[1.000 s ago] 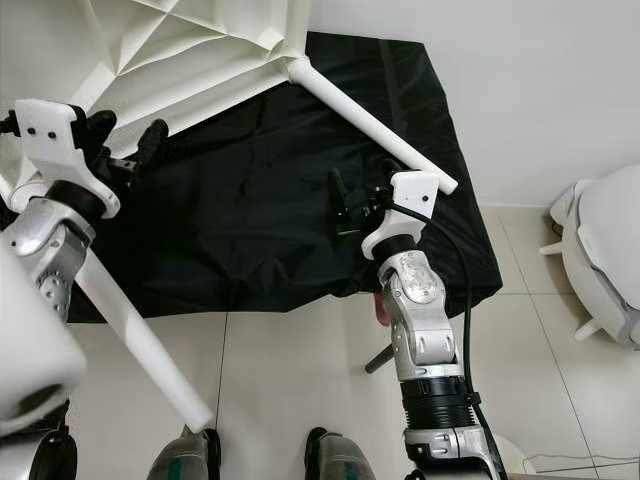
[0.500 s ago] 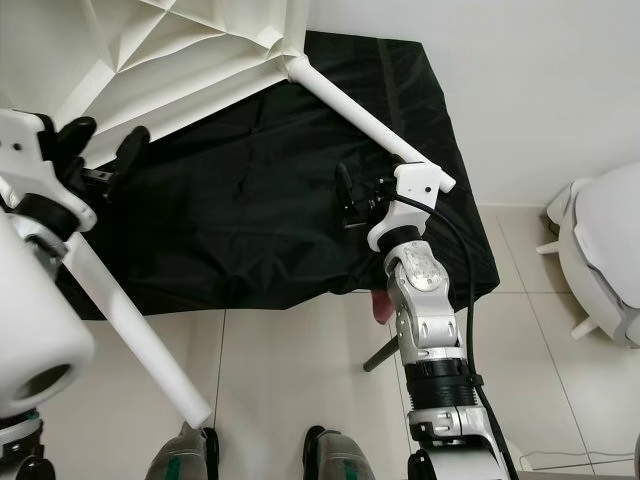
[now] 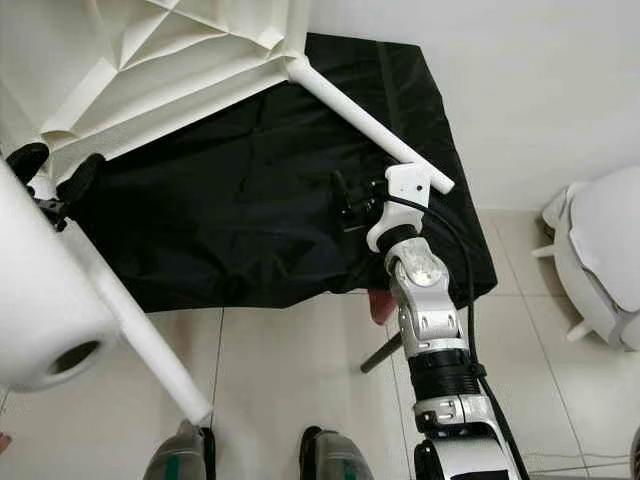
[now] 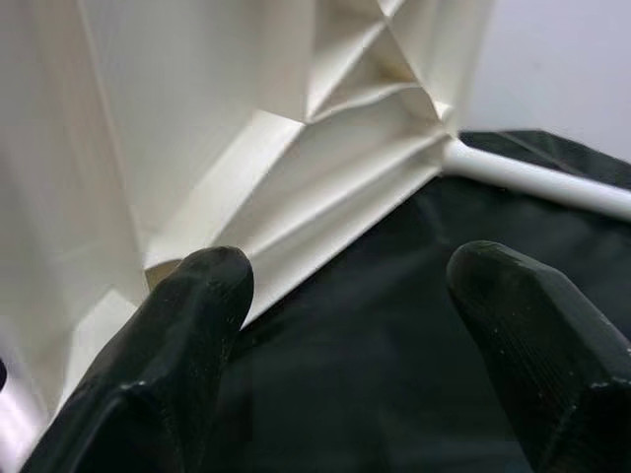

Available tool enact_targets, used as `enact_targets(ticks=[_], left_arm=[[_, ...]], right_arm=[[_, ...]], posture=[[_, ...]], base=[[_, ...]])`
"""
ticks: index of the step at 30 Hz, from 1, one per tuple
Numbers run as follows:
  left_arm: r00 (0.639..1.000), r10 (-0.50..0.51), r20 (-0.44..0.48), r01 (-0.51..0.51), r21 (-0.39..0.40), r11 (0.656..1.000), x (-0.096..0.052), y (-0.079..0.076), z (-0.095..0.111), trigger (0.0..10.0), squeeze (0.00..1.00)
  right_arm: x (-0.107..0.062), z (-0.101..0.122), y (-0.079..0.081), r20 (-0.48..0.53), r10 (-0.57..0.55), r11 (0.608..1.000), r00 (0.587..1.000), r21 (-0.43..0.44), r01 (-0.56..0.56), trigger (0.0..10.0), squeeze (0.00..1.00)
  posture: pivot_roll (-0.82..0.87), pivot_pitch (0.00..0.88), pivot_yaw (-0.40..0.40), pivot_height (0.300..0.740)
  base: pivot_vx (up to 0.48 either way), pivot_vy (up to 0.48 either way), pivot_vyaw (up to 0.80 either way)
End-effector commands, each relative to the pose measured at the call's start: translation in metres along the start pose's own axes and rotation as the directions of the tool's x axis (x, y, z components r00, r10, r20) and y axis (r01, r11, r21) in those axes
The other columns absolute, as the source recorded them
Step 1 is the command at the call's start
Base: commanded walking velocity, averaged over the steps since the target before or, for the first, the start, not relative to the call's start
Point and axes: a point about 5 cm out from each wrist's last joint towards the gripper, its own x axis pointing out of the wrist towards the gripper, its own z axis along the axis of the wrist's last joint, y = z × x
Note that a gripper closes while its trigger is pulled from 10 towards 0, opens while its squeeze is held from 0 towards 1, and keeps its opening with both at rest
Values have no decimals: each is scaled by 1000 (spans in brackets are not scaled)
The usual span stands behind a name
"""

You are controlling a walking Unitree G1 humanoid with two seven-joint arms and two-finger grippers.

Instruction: Building children table

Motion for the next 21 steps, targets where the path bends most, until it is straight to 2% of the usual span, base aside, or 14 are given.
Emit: enact_targets(ticks=[1, 3, 6, 10, 15, 19, 21], left_arm=[[994, -102, -25, 103, 18, 995, -9, -2, 0, 10000, 0], [994, -103, -42, 104, 18, 994, -12, 2, -1, 10000, 0], [993, -86, -77, 89, 31, 996, -21, 15, -1, 10000, 0], [987, -105, -122, 112, 55, 992, -31, 22, -2, 10000, 0], [981, -124, -149, 132, 45, 990, -36, 24, -6, 10000, 0], [959, -191, -210, 190, -26, 982, -46, 19, -17, 10000, 0], [959, -191, -210, 190, -26, 982, -46, 19, -17, 10000, 0]], right_arm=[[0, -2, -3, -1, 1, 1000, 1000, -9, -1, 10000, 0], [0, -2, -3, -1, 4, 1000, 1000, -9, -4, 10000, 0], [0, -4, -1, -6, 15, 1000, 1000, -11, -15, 10000, 0], [-2, -6, -1, -11, 24, 1000, 1000, -15, -24, 10000, 0], [-5, -9, -3, -20, 26, 999, 999, -23, -27, 10000, 0], [-9, -12, -6, -34, 27, 999, 999, -38, -28, 10000, 0], [-9, -12, -6, -34, 27, 999, 999, -38, -28, 10000, 0]], posture=[[162, 105, -101, 740], [165, 101, -102, 740], [165, 101, -101, 740], [160, 96, -99, 740], [158, 94, -96, 740], [153, 86, -95, 740], [153, 86, -95, 740]], base=[[0, 0, 0], [0, 0, 0], [0, 0, 0], [0, 0, 0], [0, 0, 0], [0, 0, 0], [0, 0, 0]])
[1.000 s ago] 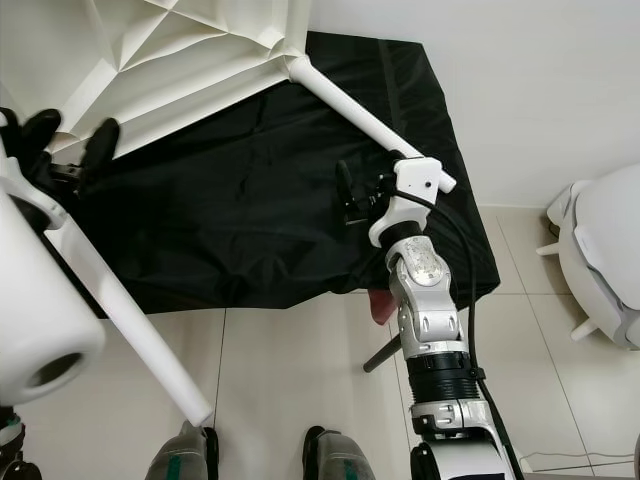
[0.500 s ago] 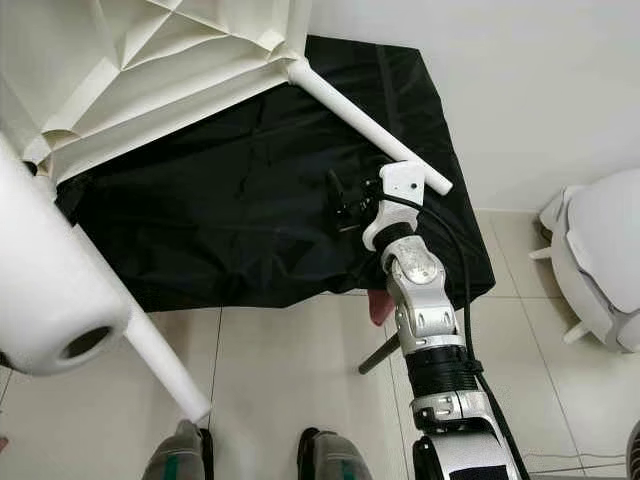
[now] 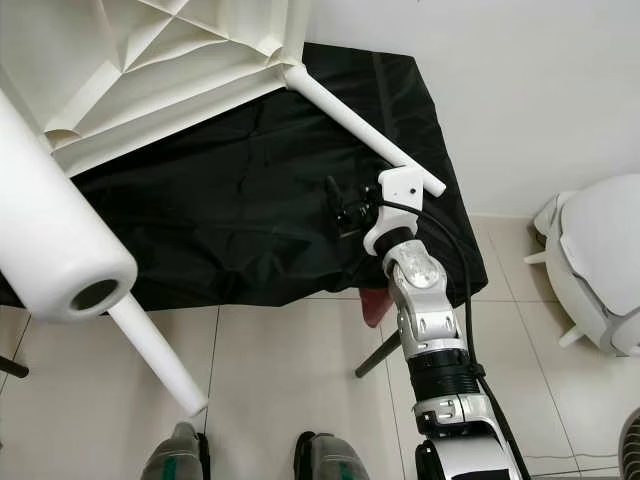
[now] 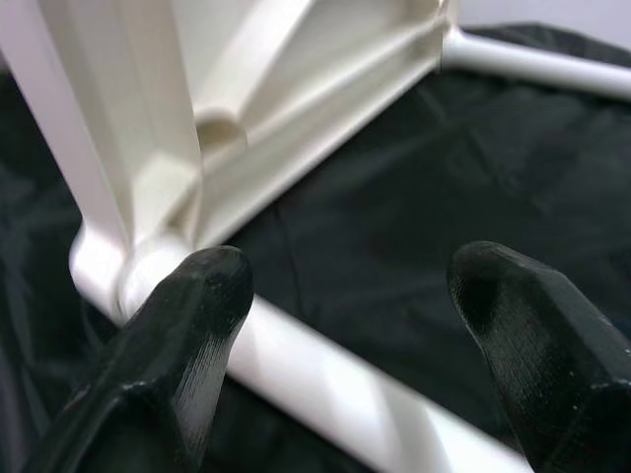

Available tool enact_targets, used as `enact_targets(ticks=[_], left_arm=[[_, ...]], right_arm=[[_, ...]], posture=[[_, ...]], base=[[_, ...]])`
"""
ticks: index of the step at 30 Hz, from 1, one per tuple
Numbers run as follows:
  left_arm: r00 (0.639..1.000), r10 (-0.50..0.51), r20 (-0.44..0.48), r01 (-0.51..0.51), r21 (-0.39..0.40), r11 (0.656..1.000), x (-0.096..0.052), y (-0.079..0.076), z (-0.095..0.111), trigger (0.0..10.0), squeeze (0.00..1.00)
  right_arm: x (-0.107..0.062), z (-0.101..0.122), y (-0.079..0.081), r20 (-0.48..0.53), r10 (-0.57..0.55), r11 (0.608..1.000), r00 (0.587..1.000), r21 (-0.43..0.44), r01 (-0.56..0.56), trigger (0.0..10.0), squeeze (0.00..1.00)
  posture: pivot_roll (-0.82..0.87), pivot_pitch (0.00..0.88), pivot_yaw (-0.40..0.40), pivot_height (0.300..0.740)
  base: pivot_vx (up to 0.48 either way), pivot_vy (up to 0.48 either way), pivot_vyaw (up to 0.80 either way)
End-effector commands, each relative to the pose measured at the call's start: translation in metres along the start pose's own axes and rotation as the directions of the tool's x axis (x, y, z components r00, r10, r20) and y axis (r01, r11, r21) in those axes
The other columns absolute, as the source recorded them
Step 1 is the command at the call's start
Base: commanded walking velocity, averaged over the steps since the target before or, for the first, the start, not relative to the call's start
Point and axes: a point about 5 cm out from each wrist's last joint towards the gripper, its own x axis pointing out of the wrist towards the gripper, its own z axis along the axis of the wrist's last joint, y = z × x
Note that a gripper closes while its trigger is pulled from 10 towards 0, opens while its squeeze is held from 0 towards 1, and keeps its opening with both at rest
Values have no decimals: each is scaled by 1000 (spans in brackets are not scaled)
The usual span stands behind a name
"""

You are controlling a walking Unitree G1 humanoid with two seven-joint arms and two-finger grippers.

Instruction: Building children table

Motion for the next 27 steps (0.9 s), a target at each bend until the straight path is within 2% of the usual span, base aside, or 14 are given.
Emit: enact_targets(ticks=[1, 3, 4, 7, 10, 17, 19, 21, 22, 27], left_arm=[[989, -147, -6, 147, -3, 989, -1, -7, 0, 10000, 0], [980, -174, -95, 174, -9, 985, -11, -6, -16, 10000, 0], [980, -174, -95, 174, -9, 985, -11, -6, -16, 10000, 0], [963, -199, -181, 202, -2, 979, -18, -6, -27, 10000, 0], [934, -257, -249, 263, -10, 965, -21, -16, -35, 10000, 0], [895, -313, -318, 326, -15, 945, -21, -28, -45, 10000, 0], [871, -347, -348, 371, 2, 929, -12, -40, -53, 10000, 0], [862, -356, -360, 387, 15, 922, -8, -44, -57, 10000, 0], [855, -368, -366, 409, 40, 912, 2, -49, -62, 10000, 0], [844, -400, -356, 444, 46, 895, 22, -54, -68, 10000, 0]], right_arm=[[-2, -4, -1, -11, 3, 1000, 1000, -7, -3, 10000, 0], [-5, -5, -3, -16, 3, 1000, 1000, -13, -3, 10000, 0], [-5, -5, -3, -16, 3, 1000, 1000, -13, -3, 10000, 0], [-5, -5, -4, -17, 3, 1000, 1000, -15, -3, 10000, 0], [-4, -5, -4, -16, 5, 1000, 1000, -18, -6, 10000, 0], [-4, -5, -5, -16, 6, 1000, 1000, -23, -6, 10000, 0], [-4, -4, -6, -15, 4, 1000, 1000, -26, -5, 10000, 0], [-4, -3, -6, -14, 4, 1000, 1000, -27, -4, 10000, 0], [-4, -2, -6, -11, 4, 1000, 1000, -27, -4, 10000, 0], [-6, 2, -6, -1, 16, 1000, 1000, -23, -16, 10000, 0]], posture=[[153, 86, -95, 740], [147, 81, -94, 740], [147, 81, -94, 740], [147, 81, -95, 740], [148, 83, -97, 740], [148, 85, -98, 740], [143, 92, -96, 740], [143, 92, -96, 740], [136, 96, -95, 740], [118, 101, -88, 740]], base=[[0, 0, 0], [0, 0, 0], [0, 0, 0], [0, 0, 0], [0, 0, 0], [0, 0, 0], [0, 0, 0], [0, 0, 0], [0, 0, 0], [0, 0, 0]])
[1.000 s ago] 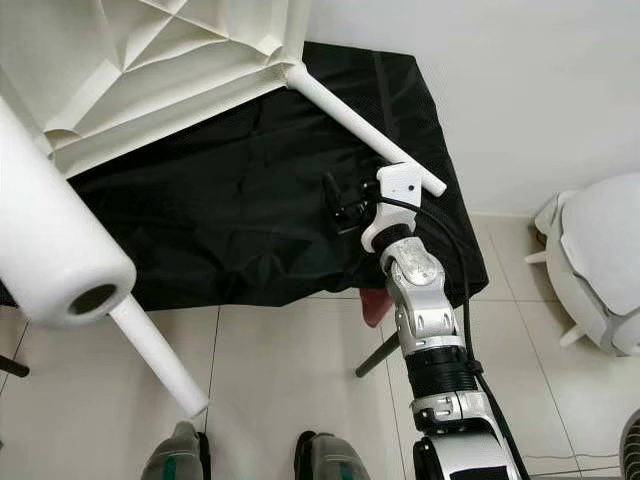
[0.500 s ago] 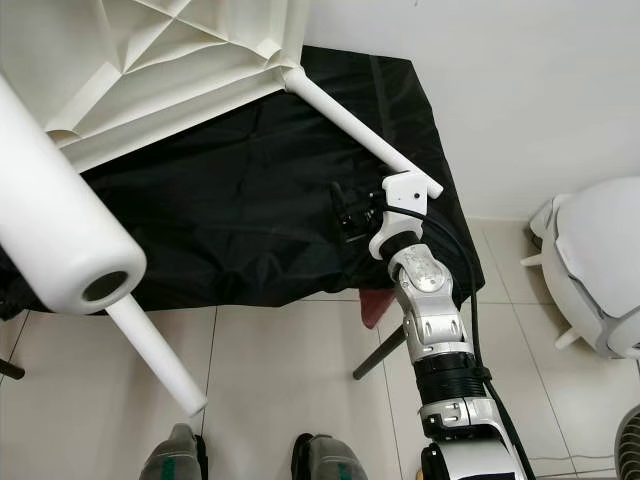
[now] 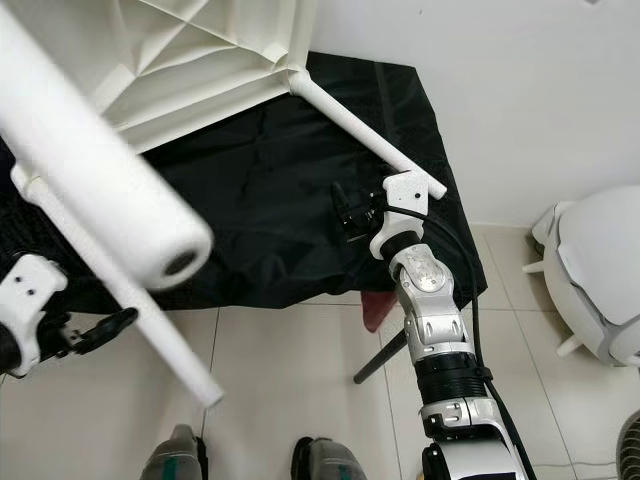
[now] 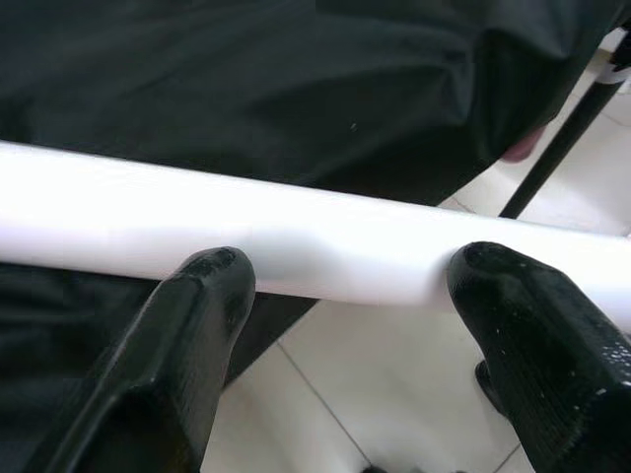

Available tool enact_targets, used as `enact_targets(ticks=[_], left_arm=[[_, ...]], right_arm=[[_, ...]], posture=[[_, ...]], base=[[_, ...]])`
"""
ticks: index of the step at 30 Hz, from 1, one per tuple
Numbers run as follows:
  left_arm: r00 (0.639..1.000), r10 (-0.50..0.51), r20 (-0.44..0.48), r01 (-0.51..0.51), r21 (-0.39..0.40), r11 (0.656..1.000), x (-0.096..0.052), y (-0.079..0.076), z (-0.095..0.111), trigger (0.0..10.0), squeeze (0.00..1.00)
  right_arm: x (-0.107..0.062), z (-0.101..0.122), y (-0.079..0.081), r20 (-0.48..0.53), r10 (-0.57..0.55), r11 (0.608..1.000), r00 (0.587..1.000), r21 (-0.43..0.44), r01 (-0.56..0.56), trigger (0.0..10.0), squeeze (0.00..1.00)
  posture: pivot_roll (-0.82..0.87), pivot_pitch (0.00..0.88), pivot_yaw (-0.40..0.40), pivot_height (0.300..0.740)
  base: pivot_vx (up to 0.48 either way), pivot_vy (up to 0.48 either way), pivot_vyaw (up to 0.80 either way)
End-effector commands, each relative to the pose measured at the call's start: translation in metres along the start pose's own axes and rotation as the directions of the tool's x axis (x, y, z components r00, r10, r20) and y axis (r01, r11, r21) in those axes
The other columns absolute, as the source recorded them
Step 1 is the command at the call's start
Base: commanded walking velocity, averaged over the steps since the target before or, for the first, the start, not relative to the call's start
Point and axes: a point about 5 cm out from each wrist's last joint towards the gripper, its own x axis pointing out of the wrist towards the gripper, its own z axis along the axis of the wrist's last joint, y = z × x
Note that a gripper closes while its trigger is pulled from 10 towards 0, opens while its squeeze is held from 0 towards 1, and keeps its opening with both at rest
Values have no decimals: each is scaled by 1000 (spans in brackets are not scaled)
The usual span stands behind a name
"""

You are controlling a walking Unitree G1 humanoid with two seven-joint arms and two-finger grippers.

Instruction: Building children table

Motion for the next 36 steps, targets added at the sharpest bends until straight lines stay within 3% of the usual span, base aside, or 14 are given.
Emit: enact_targets(ticks=[1, 11, 19, 22, 26, 27, 31, 36], left_arm=[[999, -26, -34, 25, -14, 1000, 11, -2, -9, 10000, 0], [997, -74, -19, 74, 33, 997, 32, 2, -3, 10000, 0], [997, -80, -5, 80, 47, 996, 39, 4, -1, 10000, 0], [997, -73, 31, 71, 53, 996, 53, 6, 4, 10000, 0], [997, -67, 47, 65, 46, 997, 58, 6, 7, 10000, 0], [994, -49, 97, 48, 16, 999, 71, 6, 15, 10000, 0], [990, -28, 142, 27, 11, 1000, 84, 5, 24, 10000, 0], [988, -22, 154, 22, -1, 1000, 87, 5, 27, 10000, 0]], right_arm=[[-4, 0, -1, -7, 15, 1000, 1000, 9, -15, 10000, 0], [-11, 0, 0, -14, 21, 999, 1000, 25, -21, 10000, 0], [-12, 1, 0, -15, 14, 999, 1000, 36, -13, 10000, 0], [-13, 3, 0, -1, 0, 997, 1000, 74, 0, 10000, 0], [-13, 5, -1, 5, -6, 995, 1000, 95, 6, 10000, 0], [-13, 6, -3, 14, -16, 994, 1000, 113, 14, 10000, 0], [-13, 6, -2, 14, -16, 994, 1000, 110, 14, 10000, 0], [-13, 7, -2, 14, -16, 994, 1000, 111, 14, 10000, 0]], posture=[[111, 101, -84, 740], [86, 104, -61, 740], [84, 106, -56, 740], [84, 108, -56, 740], [83, 108, -56, 740], [82, 104, -57, 740], [82, 103, -57, 740], [83, 103, -57, 740]], base=[[0, 0, 0], [0, 0, 0], [0, 0, 0], [0, 0, 0], [0, 0, 0], [0, 0, 0], [0, 0, 0], [0, 0, 0]])
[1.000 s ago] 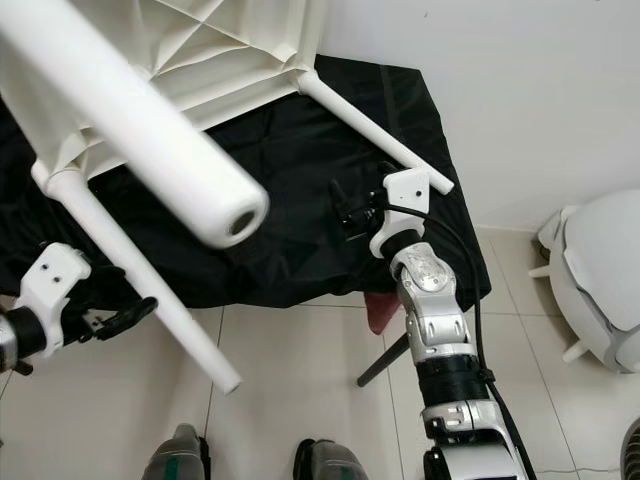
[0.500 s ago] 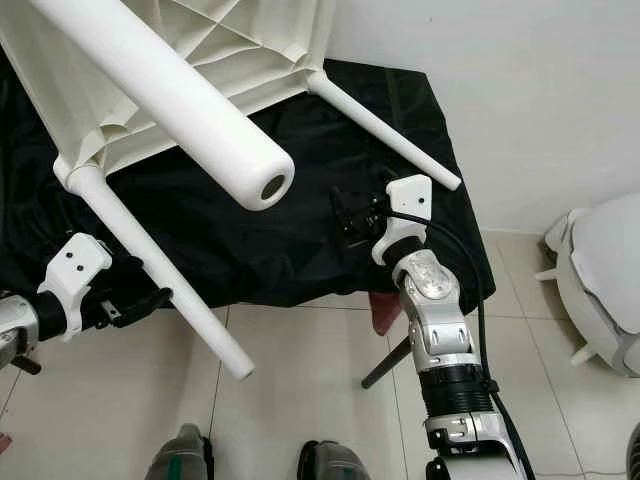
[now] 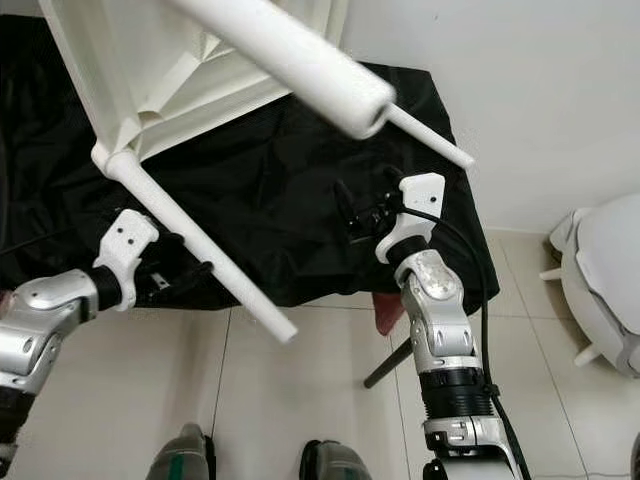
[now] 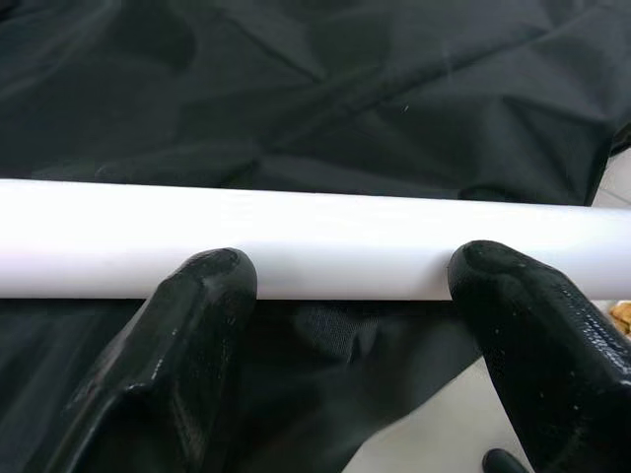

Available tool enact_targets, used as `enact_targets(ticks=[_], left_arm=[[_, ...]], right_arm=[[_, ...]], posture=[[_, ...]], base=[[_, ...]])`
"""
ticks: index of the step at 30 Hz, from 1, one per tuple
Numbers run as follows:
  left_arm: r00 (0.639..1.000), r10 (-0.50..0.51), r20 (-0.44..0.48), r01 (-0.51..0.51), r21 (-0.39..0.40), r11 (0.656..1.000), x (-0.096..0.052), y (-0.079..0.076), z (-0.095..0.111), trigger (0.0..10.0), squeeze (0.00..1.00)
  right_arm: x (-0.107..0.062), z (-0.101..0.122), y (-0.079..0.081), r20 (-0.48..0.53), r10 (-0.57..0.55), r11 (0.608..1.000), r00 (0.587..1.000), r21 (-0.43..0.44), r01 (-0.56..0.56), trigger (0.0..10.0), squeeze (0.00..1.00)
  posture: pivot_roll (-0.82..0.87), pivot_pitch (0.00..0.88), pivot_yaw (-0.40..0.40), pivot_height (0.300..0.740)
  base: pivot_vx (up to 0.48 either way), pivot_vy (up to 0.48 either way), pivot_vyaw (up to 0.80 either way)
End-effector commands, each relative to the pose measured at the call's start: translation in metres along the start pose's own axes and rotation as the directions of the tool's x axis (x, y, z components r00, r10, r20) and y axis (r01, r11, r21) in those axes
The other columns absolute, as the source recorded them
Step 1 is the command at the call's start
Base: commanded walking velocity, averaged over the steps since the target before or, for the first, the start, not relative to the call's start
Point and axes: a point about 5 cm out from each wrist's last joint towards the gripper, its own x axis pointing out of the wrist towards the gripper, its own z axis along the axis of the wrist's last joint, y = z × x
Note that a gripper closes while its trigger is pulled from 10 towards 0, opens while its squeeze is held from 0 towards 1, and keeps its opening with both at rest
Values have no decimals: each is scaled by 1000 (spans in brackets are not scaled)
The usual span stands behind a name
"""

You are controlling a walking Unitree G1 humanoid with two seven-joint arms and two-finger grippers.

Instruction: Building children table

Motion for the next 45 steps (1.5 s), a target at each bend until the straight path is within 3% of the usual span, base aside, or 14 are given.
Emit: enact_targets(ticks=[1, 5, 8, 10, 13, 15, 17, 23, 25, 32, 35, 40, 43, 45], left_arm=[[996, 83, 20, -82, -20, 996, 10, 1, 2, 10000, 0], [990, 119, 76, -117, -30, 993, 25, 2, 12, 10000, 0], [985, 130, 111, -127, -35, 991, 26, 5, 19, 10000, 0], [983, 131, 128, -127, -40, 991, 21, 7, 22, 10000, 0], [967, 168, 191, -163, -45, 986, -2, 25, 37, 10000, 0], [967, 168, 191, -163, -45, 986, -2, 25, 37, 10000, 0], [958, 189, 216, -186, -36, 982, -19, 37, 46, 10000, 0], [950, 205, 237, -209, -7, 978, -31, 43, 52, 10000, 0], [932, 242, 270, -247, -17, 969, -34, 46, 59, 10000, 0], [918, 272, 288, -273, -37, 961, -32, 46, 63, 10000, 0], [919, 272, 286, -275, -32, 961, -32, 48, 66, 10000, 0], [919, 270, 288, -273, -31, 961, -32, 49, 67, 10000, 0], [919, 263, 294, -269, -21, 963, -29, 49, 71, 10000, 0], [919, 263, 294, -269, -21, 963, -29, 49, 71, 10000, 0]], right_arm=[[-1, 0, -1, -8, -7, 1000, 1000, 7, 7, 10000, 0], [-1, 0, -1, -8, -11, 1000, 1000, 11, 11, 10000, 0], [-4, 0, 3, -10, 14, 1000, 1000, 18, -14, 10000, 0], [-5, 0, 4, -11, 35, 999, 999, 23, -35, 10000, 0], [-7, 0, 10, -28, 130, 991, 991, 28, -129, 10000, 0], [-7, 0, 10, -28, 130, 991, 991, 28, -129, 10000, 0], [-8, 0, 15, -45, 209, 977, 977, 41, -207, 10000, 0], [-11, 1, 23, -54, 305, 951, 951, 67, -301, 10000, 0], [-16, -1, 34, -86, 428, 903, 900, 81, -422, 10000, 0], [-27, -7, 46, -149, 555, 832, 819, 100, -546, 10000, 0], [-43, -14, 58, -215, 657, 753, 722, 137, -644, 10000, 0], [-48, -16, 61, -231, 676, 735, 700, 144, -662, 10000, 0], [-55, -21, 65, -281, 698, 711, 659, 160, -684, 10000, 0], [-55, -21, 65, -281, 698, 711, 659, 160, -684, 10000, 0]], posture=[[82, 105, -55, 740], [78, 109, -52, 740], [77, 109, -52, 740], [74, 108, -50, 740], [75, 103, -54, 740], [75, 103, -54, 740], [78, 97, -61, 740], [84, 88, -68, 740], [88, 81, -72, 740], [84, 70, -78, 740], [81, 69, -80, 740], [80, 71, -80, 740], [77, 76, -84, 740], [77, 76, -84, 740]], base=[[0, 0, 0], [0, 0, 0], [0, 0, 0], [0, 0, 0], [0, 0, 0], [0, 0, 0], [0, 0, 0], [0, 0, 0], [0, 0, 0], [0, 0, 0], [0, 0, 0], [0, 0, 0], [0, 0, 0], [0, 0, 0]])
